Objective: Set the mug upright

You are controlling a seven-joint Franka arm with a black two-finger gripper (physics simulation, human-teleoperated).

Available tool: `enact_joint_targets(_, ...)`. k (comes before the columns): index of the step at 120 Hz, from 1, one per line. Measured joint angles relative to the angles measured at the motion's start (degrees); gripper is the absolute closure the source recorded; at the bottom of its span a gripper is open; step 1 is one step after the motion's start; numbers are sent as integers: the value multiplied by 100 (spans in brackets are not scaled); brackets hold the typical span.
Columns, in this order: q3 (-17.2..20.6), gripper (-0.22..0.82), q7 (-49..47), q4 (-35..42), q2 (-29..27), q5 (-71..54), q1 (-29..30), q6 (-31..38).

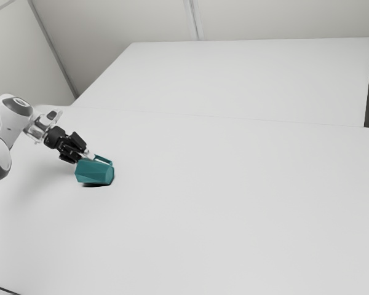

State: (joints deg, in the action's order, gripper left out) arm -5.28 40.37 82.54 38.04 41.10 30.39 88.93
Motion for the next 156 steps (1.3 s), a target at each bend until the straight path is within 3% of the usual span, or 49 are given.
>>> enact_joint_targets(28,16,67,81,14,-3,182,-22,8)
enact_joint_targets(54,61,75,115,21,-29,275,-66,26)
enact_joint_targets(117,57,79,-224,276,-583,23,-511,-16)
enact_joint_targets(156,46,79,-564,319,-1041,-696,-1318,229)
